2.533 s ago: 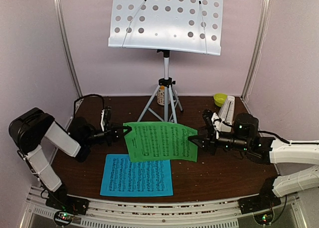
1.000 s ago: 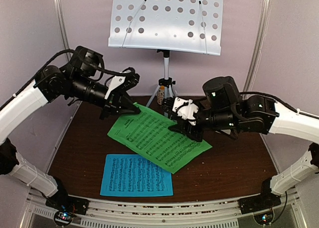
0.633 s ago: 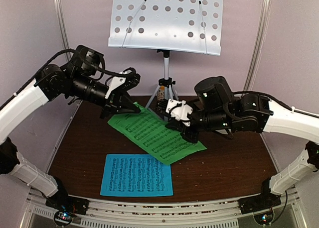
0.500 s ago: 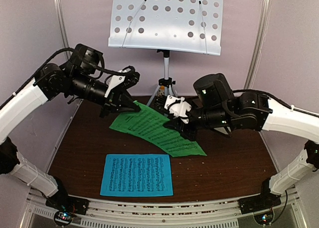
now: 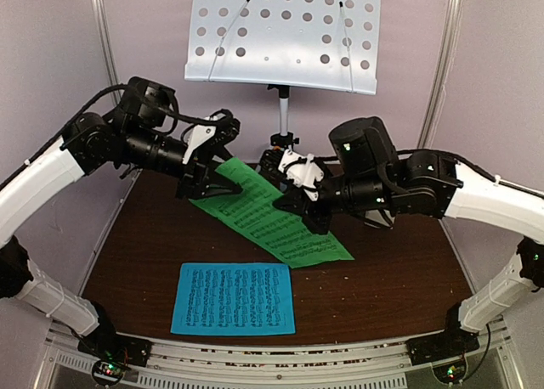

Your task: Set up the instrument practice props

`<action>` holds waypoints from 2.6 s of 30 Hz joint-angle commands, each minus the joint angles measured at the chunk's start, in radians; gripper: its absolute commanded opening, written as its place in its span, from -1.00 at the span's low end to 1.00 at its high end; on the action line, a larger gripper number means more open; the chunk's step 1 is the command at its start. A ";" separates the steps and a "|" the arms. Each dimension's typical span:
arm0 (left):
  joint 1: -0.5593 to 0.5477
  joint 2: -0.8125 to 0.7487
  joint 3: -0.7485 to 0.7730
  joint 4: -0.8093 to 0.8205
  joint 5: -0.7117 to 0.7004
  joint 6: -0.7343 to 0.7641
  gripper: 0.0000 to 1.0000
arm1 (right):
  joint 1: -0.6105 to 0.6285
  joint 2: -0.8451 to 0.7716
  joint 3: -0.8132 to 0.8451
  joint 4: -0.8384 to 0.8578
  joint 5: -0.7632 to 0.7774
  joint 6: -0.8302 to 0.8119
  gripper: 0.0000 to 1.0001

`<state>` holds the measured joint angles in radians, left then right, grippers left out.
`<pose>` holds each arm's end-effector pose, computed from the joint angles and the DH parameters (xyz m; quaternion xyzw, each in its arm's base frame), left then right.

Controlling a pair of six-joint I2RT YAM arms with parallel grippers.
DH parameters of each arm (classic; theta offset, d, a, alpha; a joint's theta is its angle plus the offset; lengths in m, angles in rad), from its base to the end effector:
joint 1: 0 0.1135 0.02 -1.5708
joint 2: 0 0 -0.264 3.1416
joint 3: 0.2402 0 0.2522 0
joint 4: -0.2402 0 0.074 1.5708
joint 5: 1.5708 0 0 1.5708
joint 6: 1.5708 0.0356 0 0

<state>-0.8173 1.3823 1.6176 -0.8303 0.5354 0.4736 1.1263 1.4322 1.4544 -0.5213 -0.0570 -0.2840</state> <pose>0.1793 -0.2176 0.4296 0.6115 0.6059 -0.3075 0.4055 0.1372 0.2927 0.3880 -0.5681 0.6451 0.2310 0.4558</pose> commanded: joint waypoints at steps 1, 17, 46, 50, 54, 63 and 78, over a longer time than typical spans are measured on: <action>0.064 -0.136 -0.124 0.313 -0.086 -0.156 0.01 | -0.061 -0.066 0.010 0.074 -0.118 0.121 -1.00; 0.088 -0.151 0.059 0.479 -0.552 -0.306 0.30 | -0.282 -0.204 0.100 0.511 -0.170 0.372 -1.00; 0.142 0.253 0.624 0.381 -0.537 -0.269 0.28 | -0.474 0.192 0.620 0.615 0.121 0.626 -1.00; 0.142 0.283 0.658 0.379 -0.548 -0.256 0.27 | -0.474 0.221 0.664 0.575 0.145 0.607 -1.00; 0.143 0.312 0.690 0.380 -0.548 -0.239 0.22 | -0.474 0.230 0.664 0.570 0.156 0.593 -1.00; 0.141 0.377 0.743 0.384 -0.570 -0.213 0.01 | -0.474 0.243 0.664 0.564 0.158 0.572 -1.00; 0.122 0.392 0.694 0.511 -0.660 -0.185 -0.50 | -0.473 0.257 0.657 0.562 0.164 0.568 -1.00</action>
<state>-0.6895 1.7809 2.3306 -0.4427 -0.0940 0.2764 0.6559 1.6772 2.0960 0.0399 0.0891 0.2939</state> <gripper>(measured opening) 0.293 0.009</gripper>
